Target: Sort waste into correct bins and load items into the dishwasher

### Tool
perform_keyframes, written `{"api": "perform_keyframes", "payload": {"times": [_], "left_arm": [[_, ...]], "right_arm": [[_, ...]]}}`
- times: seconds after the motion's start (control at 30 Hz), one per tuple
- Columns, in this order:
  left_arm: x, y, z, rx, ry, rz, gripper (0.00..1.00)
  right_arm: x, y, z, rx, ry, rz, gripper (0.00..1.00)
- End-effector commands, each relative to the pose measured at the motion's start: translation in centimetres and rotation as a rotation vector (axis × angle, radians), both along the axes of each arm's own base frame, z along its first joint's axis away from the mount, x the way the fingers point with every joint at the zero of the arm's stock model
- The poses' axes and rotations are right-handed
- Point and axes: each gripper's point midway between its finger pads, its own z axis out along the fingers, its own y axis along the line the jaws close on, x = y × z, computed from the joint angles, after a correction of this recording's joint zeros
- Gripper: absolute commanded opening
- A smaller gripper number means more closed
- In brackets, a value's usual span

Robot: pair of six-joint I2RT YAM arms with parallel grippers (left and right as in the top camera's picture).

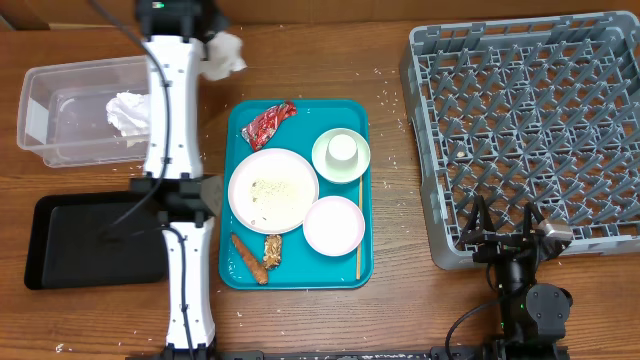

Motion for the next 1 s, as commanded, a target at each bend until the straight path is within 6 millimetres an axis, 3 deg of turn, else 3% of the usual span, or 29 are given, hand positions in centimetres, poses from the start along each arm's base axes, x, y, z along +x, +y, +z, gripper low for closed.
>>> {"api": "perform_keyframes", "payload": {"times": [0.0, 0.1, 0.17, 0.27, 0.33, 0.37, 0.4, 0.53, 0.63, 0.77, 0.97], "left_arm": [[-2.0, 4.2, 1.7, -0.008, -0.018, 0.17, 0.04], [-4.7, 7.7, 0.5, 0.003, 0.062, 0.31, 0.06], [-6.1, 9.4, -0.4, 0.005, 0.117, 0.363, 0.23], [-6.8, 11.1, -1.8, -0.008, 0.173, 0.38, 0.36], [-7.1, 11.4, -2.7, -0.035, 0.206, 0.367, 0.69], [-7.1, 11.3, -3.1, -0.058, 0.22, 0.354, 0.9], [-7.1, 11.1, -3.4, -0.083, 0.23, 0.337, 1.0], [-6.6, 9.0, -4.0, -0.198, 0.246, 0.237, 0.99], [-6.2, 7.1, -4.0, -0.272, 0.242, 0.181, 0.89], [-5.7, 4.1, -3.8, -0.305, 0.248, 0.059, 0.87], [-5.0, -3.0, -3.0, -0.281, 0.25, -0.188, 0.88]], "right_arm": [[0.0, -0.1, -0.1, -0.003, -0.006, -0.006, 1.0], [0.0, -0.1, -0.1, -0.003, -0.006, -0.006, 1.0], [0.0, -0.1, -0.1, -0.003, -0.006, -0.006, 1.0], [0.0, -0.1, -0.1, -0.003, -0.006, -0.006, 1.0], [0.0, -0.1, -0.1, -0.003, -0.006, -0.006, 1.0], [0.0, -0.1, -0.1, -0.003, -0.006, -0.006, 1.0], [0.0, -0.1, -0.1, -0.003, -0.006, -0.006, 1.0], [0.0, -0.1, -0.1, -0.003, -0.006, -0.006, 1.0], [0.0, -0.1, -0.1, -0.003, -0.006, -0.006, 1.0], [0.0, -0.1, -0.1, -0.003, -0.006, -0.006, 1.0], [0.0, -0.1, -0.1, -0.003, -0.006, -0.006, 1.0]]}}
